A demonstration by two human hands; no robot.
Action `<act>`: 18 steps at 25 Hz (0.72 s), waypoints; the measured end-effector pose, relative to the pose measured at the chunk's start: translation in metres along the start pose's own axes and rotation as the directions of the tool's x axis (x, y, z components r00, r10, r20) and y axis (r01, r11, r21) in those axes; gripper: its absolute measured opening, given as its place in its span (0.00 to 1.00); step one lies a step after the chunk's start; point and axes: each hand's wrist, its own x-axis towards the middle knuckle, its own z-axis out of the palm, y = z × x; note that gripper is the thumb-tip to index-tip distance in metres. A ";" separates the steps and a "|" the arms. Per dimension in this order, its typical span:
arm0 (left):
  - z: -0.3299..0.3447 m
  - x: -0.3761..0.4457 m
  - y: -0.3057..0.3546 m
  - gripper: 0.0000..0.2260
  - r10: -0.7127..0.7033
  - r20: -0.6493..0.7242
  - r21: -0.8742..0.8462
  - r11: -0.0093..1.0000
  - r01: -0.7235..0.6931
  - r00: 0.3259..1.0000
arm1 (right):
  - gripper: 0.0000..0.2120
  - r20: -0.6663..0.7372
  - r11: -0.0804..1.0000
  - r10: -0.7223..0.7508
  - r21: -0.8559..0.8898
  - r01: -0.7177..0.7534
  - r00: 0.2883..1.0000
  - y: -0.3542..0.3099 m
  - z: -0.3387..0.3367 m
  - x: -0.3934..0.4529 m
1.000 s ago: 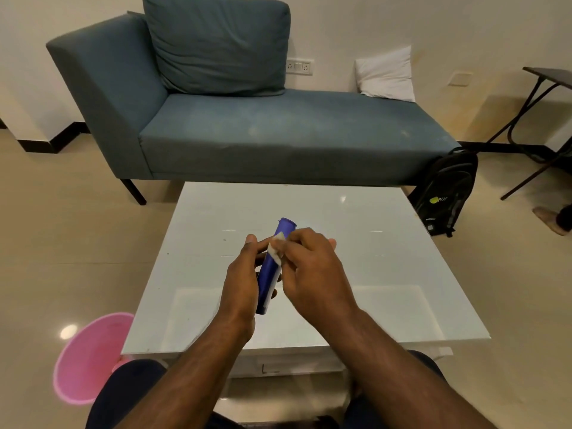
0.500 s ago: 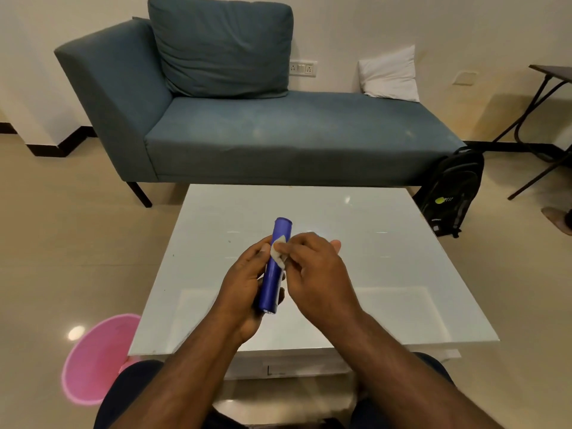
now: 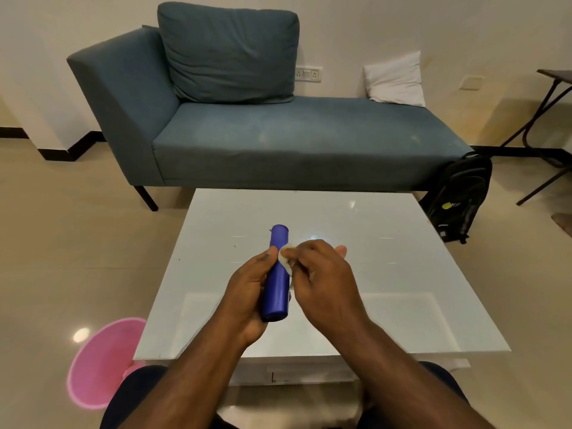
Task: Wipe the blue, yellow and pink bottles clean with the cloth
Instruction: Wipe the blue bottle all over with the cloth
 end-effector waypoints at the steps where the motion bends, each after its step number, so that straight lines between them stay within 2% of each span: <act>1: 0.001 -0.001 0.002 0.22 -0.009 0.012 -0.020 1.000 0.009 1.000 | 0.10 0.000 1.000 0.011 0.008 -0.011 1.000 -0.001 0.000 0.003; 6: -0.003 0.003 0.012 0.19 -0.103 -0.030 -0.198 0.976 0.095 0.994 | 0.10 0.050 0.997 -0.016 0.072 0.012 0.999 -0.016 0.006 -0.027; 12: 0.005 0.004 0.013 0.14 -0.109 0.031 -0.323 0.939 0.114 0.994 | 0.08 0.044 0.993 0.073 0.090 -0.076 0.996 -0.005 0.000 -0.008; 15: 0.008 0.007 0.019 0.11 -0.115 -0.020 -0.363 0.926 0.100 0.993 | 0.09 -0.011 0.996 0.006 0.094 -0.005 1.000 -0.013 0.003 -0.024; 18: 0.011 0.009 0.016 0.10 -0.158 -0.064 -0.412 0.903 0.118 0.985 | 0.10 -0.098 0.995 -0.103 0.007 0.104 0.990 -0.006 0.010 -0.032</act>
